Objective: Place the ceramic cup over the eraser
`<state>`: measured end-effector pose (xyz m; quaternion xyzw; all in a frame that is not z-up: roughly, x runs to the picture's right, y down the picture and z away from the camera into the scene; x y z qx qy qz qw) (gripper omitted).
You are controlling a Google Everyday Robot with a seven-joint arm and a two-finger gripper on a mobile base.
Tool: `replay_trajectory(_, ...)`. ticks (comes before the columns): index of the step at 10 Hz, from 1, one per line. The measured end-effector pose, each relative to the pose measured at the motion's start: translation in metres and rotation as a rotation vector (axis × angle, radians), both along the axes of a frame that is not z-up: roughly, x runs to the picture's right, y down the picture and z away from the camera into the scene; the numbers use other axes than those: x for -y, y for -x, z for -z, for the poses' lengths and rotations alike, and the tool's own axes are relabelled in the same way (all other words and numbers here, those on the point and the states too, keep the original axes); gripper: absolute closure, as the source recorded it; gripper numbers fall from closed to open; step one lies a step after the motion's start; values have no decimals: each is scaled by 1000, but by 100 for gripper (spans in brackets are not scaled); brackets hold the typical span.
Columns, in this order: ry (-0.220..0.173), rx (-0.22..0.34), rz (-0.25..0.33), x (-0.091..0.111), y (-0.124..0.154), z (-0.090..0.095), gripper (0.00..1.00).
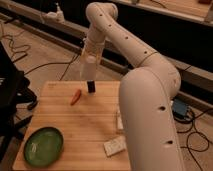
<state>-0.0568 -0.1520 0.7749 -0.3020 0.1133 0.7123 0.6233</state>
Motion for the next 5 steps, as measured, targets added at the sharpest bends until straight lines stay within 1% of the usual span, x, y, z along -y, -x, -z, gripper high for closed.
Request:
replay_trajectory(2, 22, 2, -7, -3, -3, -11, 100)
replay_trajectory(5, 76, 3, -17, -14, -3, -32, 100)
